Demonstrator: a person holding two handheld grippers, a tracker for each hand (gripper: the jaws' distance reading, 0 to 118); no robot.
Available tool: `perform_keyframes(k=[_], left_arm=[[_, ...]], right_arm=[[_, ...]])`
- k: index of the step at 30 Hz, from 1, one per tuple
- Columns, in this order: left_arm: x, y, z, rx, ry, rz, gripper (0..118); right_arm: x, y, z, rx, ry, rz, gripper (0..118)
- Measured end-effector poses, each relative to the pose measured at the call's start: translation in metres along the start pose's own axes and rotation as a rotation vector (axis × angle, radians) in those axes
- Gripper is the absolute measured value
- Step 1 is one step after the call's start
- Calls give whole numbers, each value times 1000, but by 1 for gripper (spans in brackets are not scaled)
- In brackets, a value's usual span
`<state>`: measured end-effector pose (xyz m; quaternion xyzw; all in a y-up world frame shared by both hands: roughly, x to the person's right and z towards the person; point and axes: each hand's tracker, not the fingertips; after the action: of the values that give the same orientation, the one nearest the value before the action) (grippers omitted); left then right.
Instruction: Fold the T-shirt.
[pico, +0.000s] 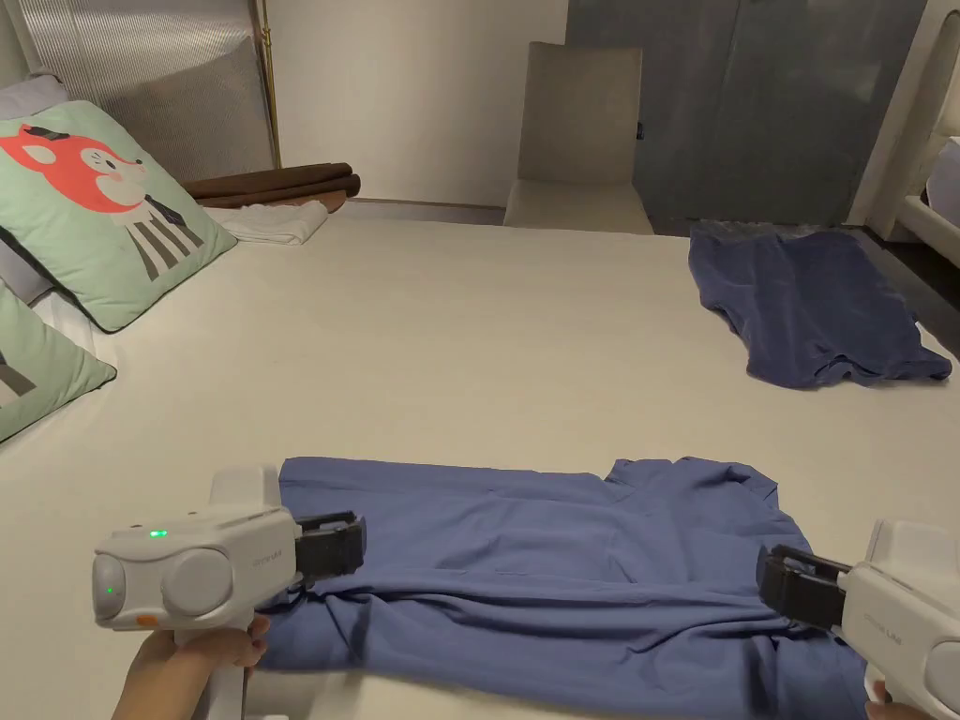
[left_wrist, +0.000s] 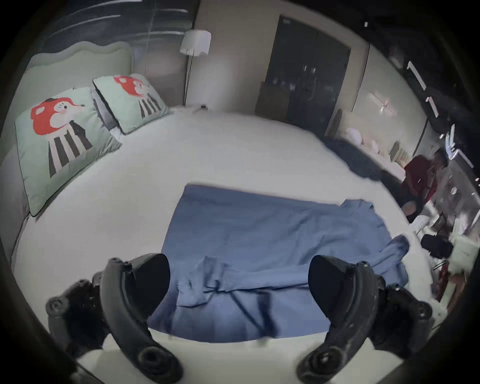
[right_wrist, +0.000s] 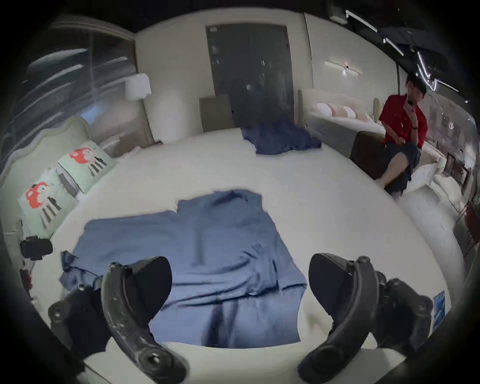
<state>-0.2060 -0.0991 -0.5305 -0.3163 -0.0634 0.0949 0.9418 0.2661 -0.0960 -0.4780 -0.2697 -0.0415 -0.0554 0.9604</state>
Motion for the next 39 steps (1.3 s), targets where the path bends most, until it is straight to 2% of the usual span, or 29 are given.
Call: perform_keyframes(k=[5, 9, 11, 12, 13, 14, 15, 16, 18, 27, 32, 36, 37, 38, 39], left_arm=[[26, 4, 71, 207, -28, -27, 108], [44, -13, 112, 360, -13, -77, 103], [51, -27, 125, 429, -6, -138, 86], [54, -34, 131, 460, 6, -155, 74], [57, -39, 135, 469, 17, -178, 48], [59, -44, 138, 470, 25, -200, 27], [60, -48, 140, 473, 32, -204, 6], [60, -52, 141, 471, 34, -210, 0], [59, -56, 141, 465, 11, -213, 0], [51, -49, 129, 386, -3, -228, 0], [32, -31, 100, 198, 19, -254, 0], [6, -22, 67, 60, 15, -199, 0], [-1, -21, 55, -4, 20, -191, 2], [-8, -20, 46, -52, 23, -162, 13], [-15, -20, 37, -73, 27, -132, 35]], right_arm=[[-30, 13, 78, 189, 60, 54, 109], [-55, 3, 125, 310, 34, 118, 109], [-68, -4, 142, 345, 8, 150, 105], [-72, -8, 147, 355, 6, 158, 101], [-76, -12, 152, 371, 4, 166, 84], [-80, -16, 157, 378, 4, 166, 65], [-82, -19, 160, 386, 4, 170, 38], [-84, -22, 162, 395, 2, 175, 6], [-88, -26, 162, 399, 1, 184, 0], [-85, -25, 157, 386, 9, 166, 0], [-76, -20, 147, 372, -1, 161, 0], [-70, -17, 135, 354, -15, 160, 0], [-67, -16, 132, 346, -20, 157, 0], [-65, -16, 128, 338, -23, 153, 0], [-64, -16, 125, 333, -26, 151, 0]])
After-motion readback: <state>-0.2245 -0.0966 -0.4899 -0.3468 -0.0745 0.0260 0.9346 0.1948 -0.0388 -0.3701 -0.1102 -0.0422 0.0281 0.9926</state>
